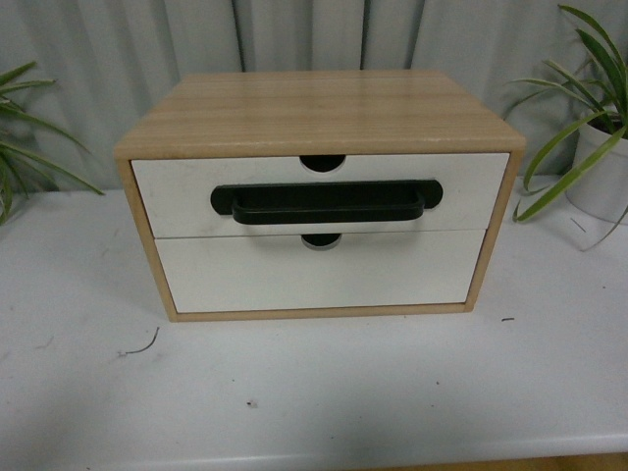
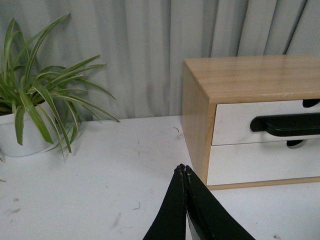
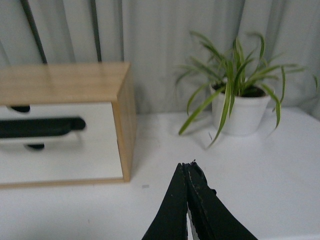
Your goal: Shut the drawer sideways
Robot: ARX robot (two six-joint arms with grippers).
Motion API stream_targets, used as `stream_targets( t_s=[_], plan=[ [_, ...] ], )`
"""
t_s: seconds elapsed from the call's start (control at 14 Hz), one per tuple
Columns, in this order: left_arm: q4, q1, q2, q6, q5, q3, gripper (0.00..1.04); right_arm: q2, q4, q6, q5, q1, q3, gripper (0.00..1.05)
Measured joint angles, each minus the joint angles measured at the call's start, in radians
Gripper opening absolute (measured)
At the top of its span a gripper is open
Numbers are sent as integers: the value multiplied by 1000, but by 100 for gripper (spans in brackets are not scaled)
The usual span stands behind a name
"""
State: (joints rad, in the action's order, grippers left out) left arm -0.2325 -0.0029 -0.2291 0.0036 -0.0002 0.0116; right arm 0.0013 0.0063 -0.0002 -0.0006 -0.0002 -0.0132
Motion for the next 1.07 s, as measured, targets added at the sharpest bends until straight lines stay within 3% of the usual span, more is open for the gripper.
stream_targets(
  t_s=[0.36,0.5,0.64,0.79,1.07],
  plan=[
    [60,0,56,0,0,0,2,2,-11,0,1,0,0,2],
    [222,0,161,0,3,0,2,2,-10,0,0,0,0,2],
    [229,0,225,0,0,1,2,2,-11,0,1,0,0,2],
    [243,0,223,-2,0,0,9,2,-10,-1,1,0,0,16],
    [236,0,223,-2,0,0,61,2,-10,-1,1,0,0,69]
  ],
)
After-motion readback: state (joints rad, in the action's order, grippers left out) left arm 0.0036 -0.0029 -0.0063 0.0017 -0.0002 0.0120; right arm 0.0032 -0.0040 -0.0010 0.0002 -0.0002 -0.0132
